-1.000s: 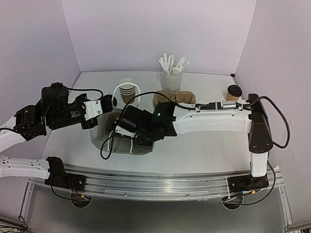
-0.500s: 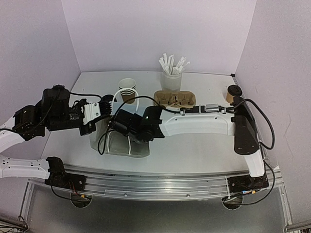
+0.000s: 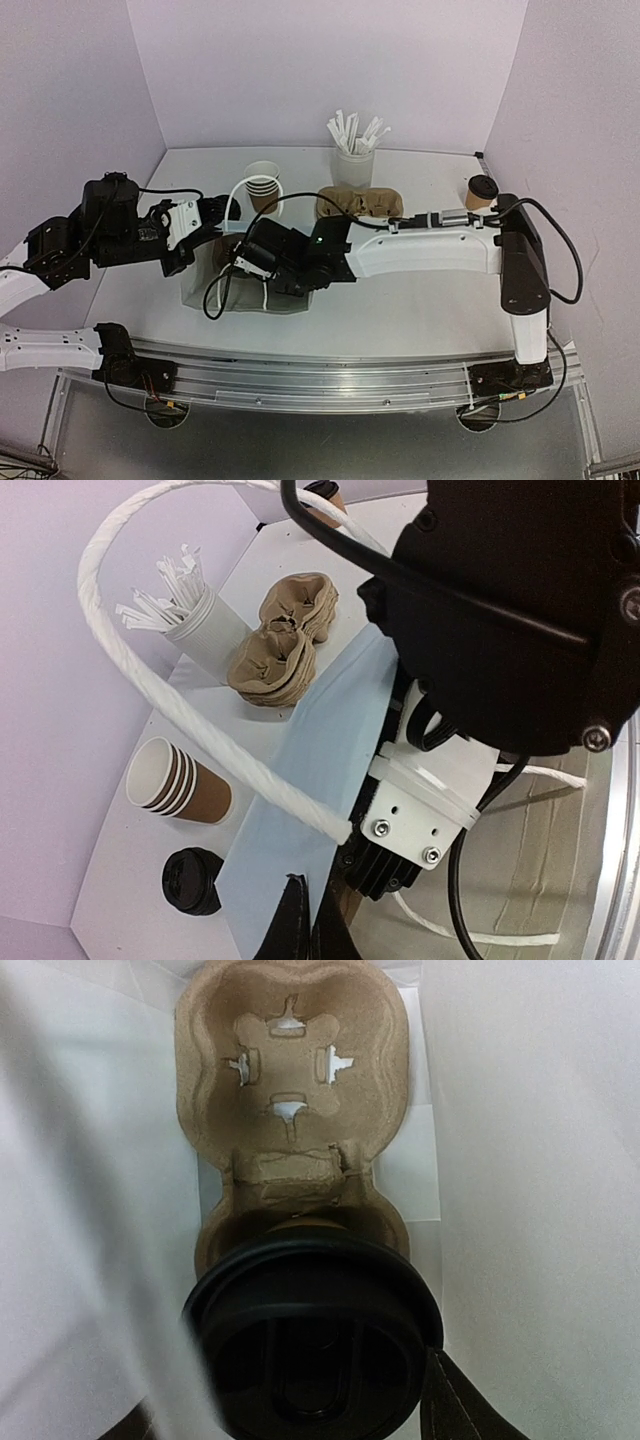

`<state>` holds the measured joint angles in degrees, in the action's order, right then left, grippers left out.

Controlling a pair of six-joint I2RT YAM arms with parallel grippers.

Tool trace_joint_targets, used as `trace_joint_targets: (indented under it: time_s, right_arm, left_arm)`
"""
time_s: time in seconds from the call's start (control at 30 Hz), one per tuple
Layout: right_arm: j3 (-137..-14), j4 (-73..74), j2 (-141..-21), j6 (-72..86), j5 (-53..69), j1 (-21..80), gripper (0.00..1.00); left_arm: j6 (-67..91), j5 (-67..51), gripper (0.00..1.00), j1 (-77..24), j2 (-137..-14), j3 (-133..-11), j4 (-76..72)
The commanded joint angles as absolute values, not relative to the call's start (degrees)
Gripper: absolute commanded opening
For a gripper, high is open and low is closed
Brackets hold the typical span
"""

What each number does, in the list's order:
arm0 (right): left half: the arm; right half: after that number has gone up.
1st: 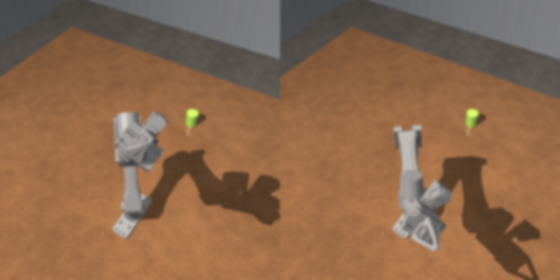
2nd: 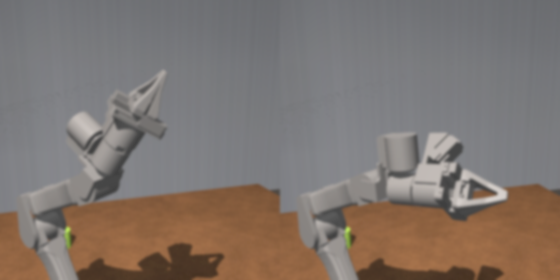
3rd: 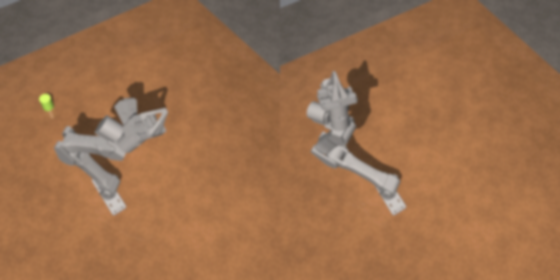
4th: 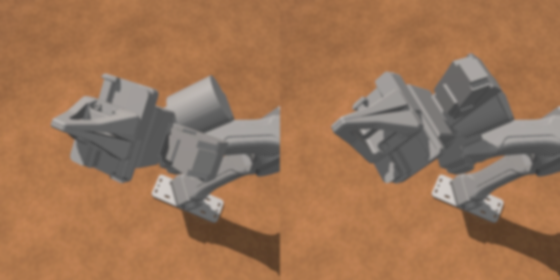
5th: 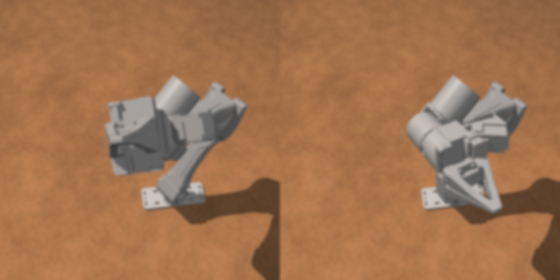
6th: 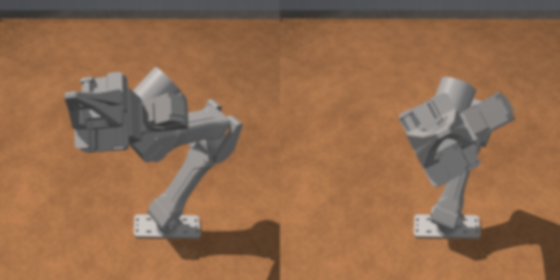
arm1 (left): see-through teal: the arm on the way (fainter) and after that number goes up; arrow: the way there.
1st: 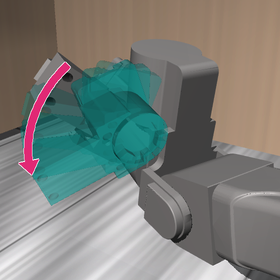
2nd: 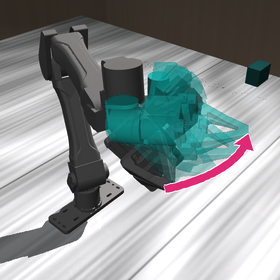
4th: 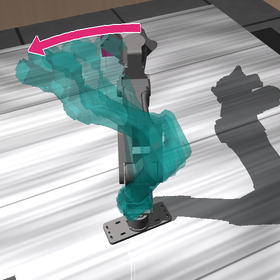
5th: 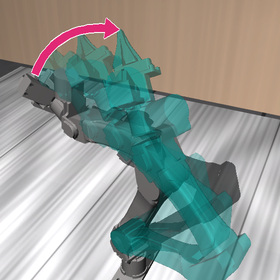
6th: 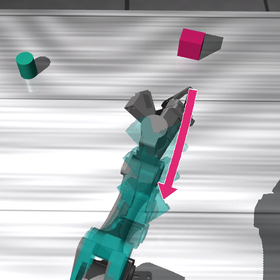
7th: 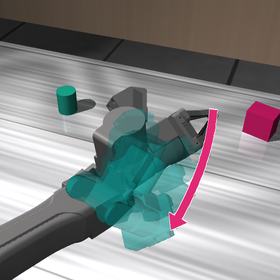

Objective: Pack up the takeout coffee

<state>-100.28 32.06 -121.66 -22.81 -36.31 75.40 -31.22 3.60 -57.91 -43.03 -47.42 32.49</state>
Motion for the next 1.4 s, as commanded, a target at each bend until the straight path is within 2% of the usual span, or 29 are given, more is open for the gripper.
trace_joint_targets:
  time_s: [0.0, 0.33, 0.73, 0.83, 0.9, 1.1, 1.37]
  right_arm:
    - [-101.1, 39.2, -121.5, -20.2, -26.8, 74.3, 0.21]
    - [-103.5, 45.8, -128.8, -10.6, -17.9, 71.1, 0.22]
    - [-102.6, 51.0, -133.1, -8.9, -18.2, 70.4, 0.23]
    - [-103.2, 51.1, -132.2, -9.8, -20.5, 70.4, 0.33]
    - [-104.7, 51.2, -131.3, -11.8, -22.3, 70.5, 0.35]
    - [-108.2, 47.5, -131.7, -18.4, -39.4, 72.7, 0.27]
    - [-100.9, 30.9, -125.6, -23.6, -44.9, 74.1, 0.25]
  left_arm:
    - [-32.2, 2.4, 0.0, -57.7, -42.1, -48.7, 29.2]
    - [-29.9, 0.2, 0.0, -57.7, -42.0, -49.3, 27.8]
    - [-29.6, 2.5, 0.0, -57.7, -42.1, -49.3, 27.5]
    - [-29.6, 2.6, 0.0, -57.7, -42.0, -49.2, 28.0]
    - [-29.4, 2.6, 0.0, -57.7, -41.9, -48.9, 28.0]
    - [-29.0, 0.3, 0.0, -57.7, -42.2, -49.0, 28.5]
    - [-26.8, -2.9, 0.0, -56.2, -41.7, -49.5, 31.0]
